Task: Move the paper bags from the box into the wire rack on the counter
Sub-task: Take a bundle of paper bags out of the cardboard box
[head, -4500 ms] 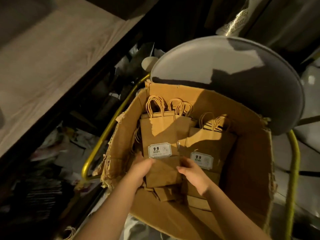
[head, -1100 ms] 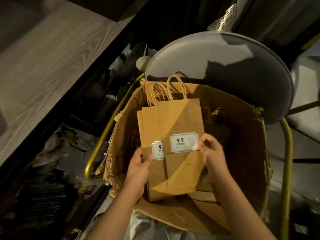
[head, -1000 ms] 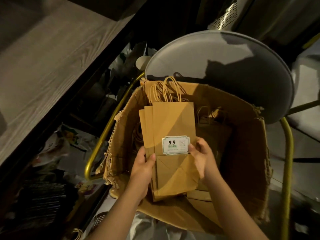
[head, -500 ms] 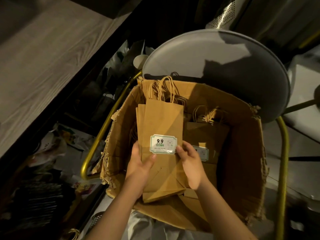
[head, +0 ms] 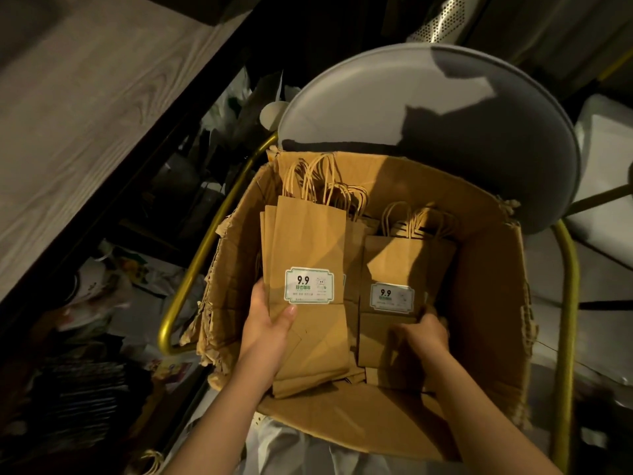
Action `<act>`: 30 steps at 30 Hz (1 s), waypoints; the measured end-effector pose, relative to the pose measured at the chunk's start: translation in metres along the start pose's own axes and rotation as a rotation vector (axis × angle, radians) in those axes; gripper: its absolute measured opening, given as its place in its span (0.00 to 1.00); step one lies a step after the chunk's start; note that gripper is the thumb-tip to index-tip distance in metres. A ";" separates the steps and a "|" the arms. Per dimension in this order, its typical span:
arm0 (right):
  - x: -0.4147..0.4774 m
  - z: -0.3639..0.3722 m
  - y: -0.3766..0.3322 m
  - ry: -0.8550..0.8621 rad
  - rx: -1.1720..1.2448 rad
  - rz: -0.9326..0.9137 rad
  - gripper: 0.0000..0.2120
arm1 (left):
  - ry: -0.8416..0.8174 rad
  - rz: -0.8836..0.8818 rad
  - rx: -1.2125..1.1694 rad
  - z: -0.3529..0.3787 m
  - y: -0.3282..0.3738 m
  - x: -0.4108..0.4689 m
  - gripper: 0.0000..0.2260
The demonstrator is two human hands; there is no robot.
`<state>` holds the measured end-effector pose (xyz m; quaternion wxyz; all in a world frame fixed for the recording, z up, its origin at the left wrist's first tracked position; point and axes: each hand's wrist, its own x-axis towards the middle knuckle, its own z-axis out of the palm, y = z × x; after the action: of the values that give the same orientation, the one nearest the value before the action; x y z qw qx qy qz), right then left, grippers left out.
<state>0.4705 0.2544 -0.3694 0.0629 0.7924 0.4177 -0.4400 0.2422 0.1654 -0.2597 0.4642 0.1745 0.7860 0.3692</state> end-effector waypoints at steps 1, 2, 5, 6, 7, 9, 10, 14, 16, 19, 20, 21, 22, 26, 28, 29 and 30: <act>0.003 0.002 0.001 0.016 -0.019 -0.003 0.28 | 0.001 -0.001 0.001 0.000 -0.001 0.000 0.26; 0.003 0.003 0.001 0.028 -0.040 -0.005 0.29 | 0.003 -0.001 0.003 0.000 -0.001 0.001 0.26; 0.010 0.009 0.003 0.063 -0.038 0.025 0.35 | 0.003 0.004 -0.007 0.000 -0.003 0.002 0.26; 0.011 0.010 0.003 0.070 -0.026 0.037 0.35 | 0.002 0.004 -0.012 -0.001 -0.003 0.002 0.25; 0.013 0.012 0.004 0.072 -0.004 0.035 0.34 | 0.003 0.003 -0.016 -0.001 -0.004 0.002 0.25; 0.017 0.015 0.005 0.046 0.057 0.043 0.27 | 0.006 -0.004 -0.020 -0.001 -0.004 0.002 0.25; 0.015 0.014 0.003 0.028 0.078 0.055 0.22 | 0.005 -0.007 -0.023 0.000 -0.004 0.002 0.25; 0.004 0.014 -0.002 -0.043 0.135 0.047 0.13 | -0.013 -0.007 -0.064 -0.002 -0.005 0.001 0.24; -0.005 0.013 -0.007 -0.092 0.276 0.034 0.13 | -0.011 -0.011 -0.065 -0.002 -0.006 0.002 0.24; -0.022 0.006 -0.017 -0.141 0.511 -0.027 0.13 | -0.004 -0.017 -0.046 -0.003 -0.007 0.003 0.25; -0.027 0.003 -0.020 -0.098 0.541 -0.075 0.12 | -0.001 -0.019 -0.042 -0.003 -0.008 0.003 0.25; -0.033 -0.001 -0.023 -0.017 0.549 -0.130 0.13 | -0.001 -0.021 -0.038 -0.004 -0.007 0.003 0.25; -0.037 -0.006 -0.025 0.085 0.536 -0.176 0.14 | -0.001 -0.021 -0.034 -0.004 -0.007 0.003 0.25; -0.062 -0.034 -0.033 0.341 0.556 -0.329 0.13 | -0.004 -0.046 -0.034 -0.004 -0.005 0.001 0.25; -0.072 -0.047 -0.039 0.389 0.598 -0.377 0.12 | -0.002 -0.054 -0.041 -0.004 -0.005 0.001 0.25; -0.076 -0.052 -0.042 0.392 0.633 -0.391 0.11 | -0.002 -0.055 -0.048 -0.004 -0.005 0.000 0.25; -0.079 -0.058 -0.044 0.381 0.672 -0.396 0.11 | -0.004 -0.052 -0.057 -0.004 -0.005 0.000 0.25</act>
<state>0.4551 0.2621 -0.2639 -0.3625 0.7406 0.3991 -0.4009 0.2387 0.1600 -0.2624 0.4800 0.1411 0.7785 0.3789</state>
